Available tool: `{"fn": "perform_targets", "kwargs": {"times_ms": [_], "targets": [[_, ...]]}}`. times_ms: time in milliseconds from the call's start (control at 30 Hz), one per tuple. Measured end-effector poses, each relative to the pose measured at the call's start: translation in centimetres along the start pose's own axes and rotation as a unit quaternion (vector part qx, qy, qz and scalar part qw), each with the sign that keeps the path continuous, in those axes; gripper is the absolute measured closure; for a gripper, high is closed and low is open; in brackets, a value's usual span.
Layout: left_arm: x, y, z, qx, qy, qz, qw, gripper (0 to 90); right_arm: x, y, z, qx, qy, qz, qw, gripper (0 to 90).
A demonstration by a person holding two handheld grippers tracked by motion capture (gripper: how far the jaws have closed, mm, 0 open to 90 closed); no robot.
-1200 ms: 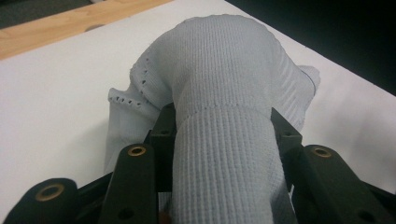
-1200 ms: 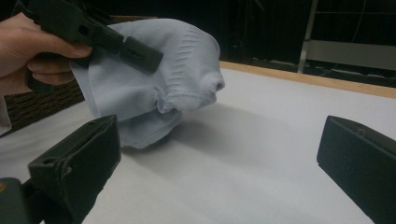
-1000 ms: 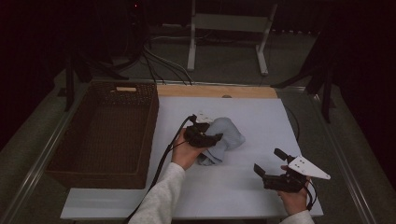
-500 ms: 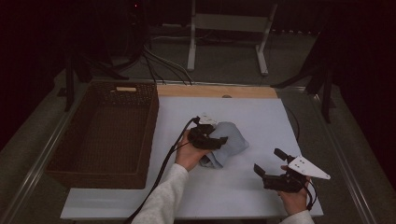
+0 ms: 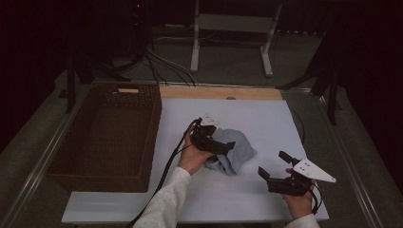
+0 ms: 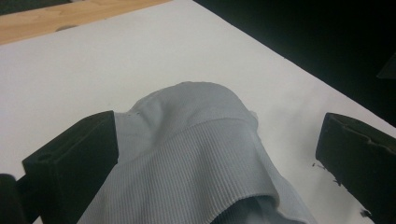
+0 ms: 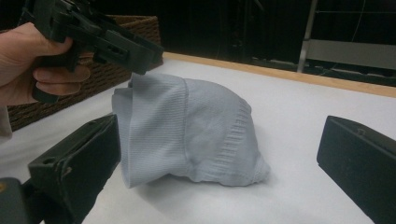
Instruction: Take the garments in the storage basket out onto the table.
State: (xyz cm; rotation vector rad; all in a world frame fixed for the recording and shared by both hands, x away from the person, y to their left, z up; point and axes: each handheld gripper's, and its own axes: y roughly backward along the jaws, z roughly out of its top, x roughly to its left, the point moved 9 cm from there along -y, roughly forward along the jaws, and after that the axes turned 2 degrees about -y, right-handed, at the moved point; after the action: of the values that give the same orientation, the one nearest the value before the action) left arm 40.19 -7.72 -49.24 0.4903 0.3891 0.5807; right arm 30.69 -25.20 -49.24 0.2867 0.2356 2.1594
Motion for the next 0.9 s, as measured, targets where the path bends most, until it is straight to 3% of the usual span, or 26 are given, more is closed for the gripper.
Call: {"fn": "perform_targets", "kwargs": {"times_ms": [233,733,900], "targets": [[-0.1,0.5,0.3,-0.009,-0.017,0.015,0.9997,0.1,0.0,0.0,0.0,0.0,0.0,0.0,1.0,0.0],[0.1,2.5,1.1,-0.049,-0.028,0.019,0.9983,0.3,0.0,0.1,0.0,-0.001,-0.001,-0.001,1.0,0.0],[0.6,3.3,0.9,-0.054,-0.041,0.041,0.9968,0.3,0.0,0.0,0.0,0.0,0.0,-0.001,1.0,0.0]]}}
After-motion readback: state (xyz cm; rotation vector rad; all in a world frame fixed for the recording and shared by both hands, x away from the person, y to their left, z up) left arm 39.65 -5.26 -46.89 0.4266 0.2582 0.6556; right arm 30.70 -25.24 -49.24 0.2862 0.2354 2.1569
